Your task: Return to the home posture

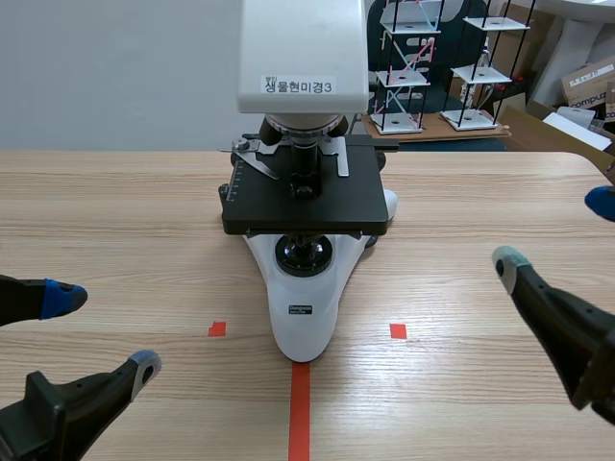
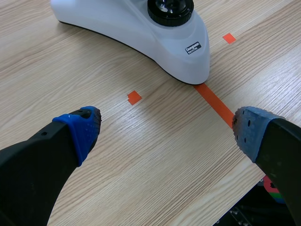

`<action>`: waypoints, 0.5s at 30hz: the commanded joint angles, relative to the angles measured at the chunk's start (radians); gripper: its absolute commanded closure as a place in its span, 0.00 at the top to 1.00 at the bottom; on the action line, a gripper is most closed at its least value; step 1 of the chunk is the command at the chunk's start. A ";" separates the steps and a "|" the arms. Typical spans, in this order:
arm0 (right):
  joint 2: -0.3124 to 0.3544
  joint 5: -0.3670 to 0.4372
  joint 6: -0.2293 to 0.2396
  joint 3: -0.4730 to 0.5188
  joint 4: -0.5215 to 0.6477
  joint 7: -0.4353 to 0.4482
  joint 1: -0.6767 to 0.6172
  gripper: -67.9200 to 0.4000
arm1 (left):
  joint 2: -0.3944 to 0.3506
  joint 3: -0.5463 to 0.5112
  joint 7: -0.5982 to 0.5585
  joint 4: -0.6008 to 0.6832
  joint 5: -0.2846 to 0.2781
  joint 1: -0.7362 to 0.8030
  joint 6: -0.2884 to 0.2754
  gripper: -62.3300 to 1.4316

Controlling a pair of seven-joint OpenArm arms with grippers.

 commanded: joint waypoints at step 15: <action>-0.047 0.049 0.029 0.000 0.102 -0.214 -0.026 0.83 | 0.002 -0.001 -0.013 0.012 -0.006 0.000 -0.002 0.95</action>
